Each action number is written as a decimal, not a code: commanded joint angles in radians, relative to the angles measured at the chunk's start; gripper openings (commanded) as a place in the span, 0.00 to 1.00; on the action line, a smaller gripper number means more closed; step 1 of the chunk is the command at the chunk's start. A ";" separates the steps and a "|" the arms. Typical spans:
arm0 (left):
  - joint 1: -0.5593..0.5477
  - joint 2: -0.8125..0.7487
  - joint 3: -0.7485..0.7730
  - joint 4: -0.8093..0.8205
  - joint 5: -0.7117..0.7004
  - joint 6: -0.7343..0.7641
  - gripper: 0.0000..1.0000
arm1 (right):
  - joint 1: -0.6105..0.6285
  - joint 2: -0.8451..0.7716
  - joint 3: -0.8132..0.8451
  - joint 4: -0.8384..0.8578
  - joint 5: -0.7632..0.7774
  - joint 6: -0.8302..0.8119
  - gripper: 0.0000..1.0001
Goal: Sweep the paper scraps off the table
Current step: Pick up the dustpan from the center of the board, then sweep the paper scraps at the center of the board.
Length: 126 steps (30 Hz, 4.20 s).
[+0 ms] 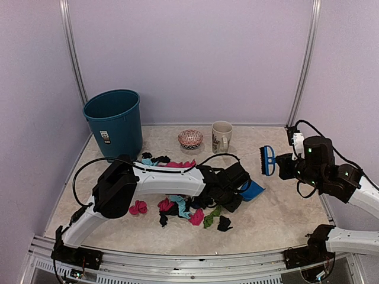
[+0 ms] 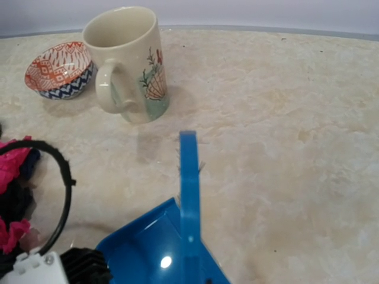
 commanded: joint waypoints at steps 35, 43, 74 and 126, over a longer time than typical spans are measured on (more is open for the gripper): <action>-0.019 -0.256 -0.292 0.072 -0.108 -0.016 0.00 | -0.011 0.000 0.056 0.013 -0.022 -0.021 0.00; -0.051 -0.514 -0.540 0.097 -0.131 -0.099 0.00 | -0.012 0.036 0.065 0.044 -0.035 -0.040 0.00; 0.114 -1.441 -0.927 -0.167 -0.526 -0.111 0.02 | 0.202 0.669 0.218 0.767 -0.445 0.357 0.00; 0.450 -1.647 -1.098 0.080 -0.324 0.049 0.00 | 0.260 1.514 0.765 0.806 -0.422 0.782 0.00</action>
